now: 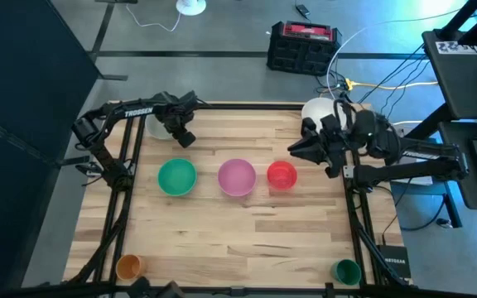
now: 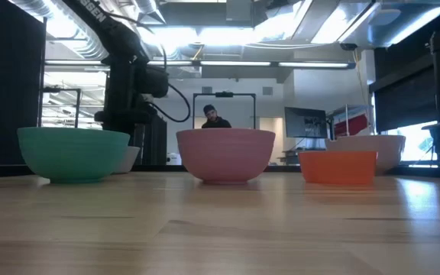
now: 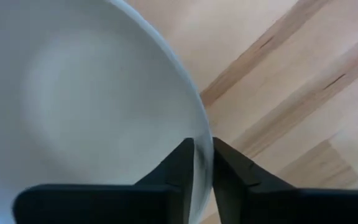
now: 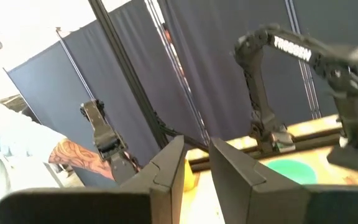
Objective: Nest bowls inside each other
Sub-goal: Stack the left white bowl on top of the right white bowl
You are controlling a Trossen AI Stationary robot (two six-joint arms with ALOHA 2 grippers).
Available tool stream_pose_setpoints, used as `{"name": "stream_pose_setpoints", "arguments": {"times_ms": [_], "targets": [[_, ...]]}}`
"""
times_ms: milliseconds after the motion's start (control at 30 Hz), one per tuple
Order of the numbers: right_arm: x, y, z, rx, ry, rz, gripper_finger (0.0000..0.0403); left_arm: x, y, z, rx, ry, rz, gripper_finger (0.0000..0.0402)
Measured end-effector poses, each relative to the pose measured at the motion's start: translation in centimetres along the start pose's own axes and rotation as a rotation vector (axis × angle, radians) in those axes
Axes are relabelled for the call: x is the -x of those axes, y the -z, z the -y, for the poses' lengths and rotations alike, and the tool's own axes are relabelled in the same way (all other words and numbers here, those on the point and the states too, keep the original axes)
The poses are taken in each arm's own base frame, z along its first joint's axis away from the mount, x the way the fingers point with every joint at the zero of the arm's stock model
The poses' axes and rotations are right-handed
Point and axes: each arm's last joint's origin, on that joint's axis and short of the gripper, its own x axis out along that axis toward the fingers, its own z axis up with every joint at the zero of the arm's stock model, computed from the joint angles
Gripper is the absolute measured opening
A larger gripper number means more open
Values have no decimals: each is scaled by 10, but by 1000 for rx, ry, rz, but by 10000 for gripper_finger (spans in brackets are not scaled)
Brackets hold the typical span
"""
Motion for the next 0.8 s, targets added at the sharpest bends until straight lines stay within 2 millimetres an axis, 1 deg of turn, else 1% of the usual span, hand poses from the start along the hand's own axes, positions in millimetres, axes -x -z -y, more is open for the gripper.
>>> {"name": "stream_pose_setpoints", "arguments": {"times_ms": [67, 633, 667, 800], "targets": [[1, -6, -3, 16, 3, 11, 60, 0, 0, 3, -9, 0, 4, 18], [8, 5, 6, 53, 273, -147, 60, 9, 2, 54, -200, 35, 63, 2], [9, 7, 8, 49, 309, -167, 60, 10, 2, 56, -207, 37, 67, 1], [20, 15, 24, 18, 545, -242, 60, 11, 3, 62, -212, 42, 76, 0]]}}
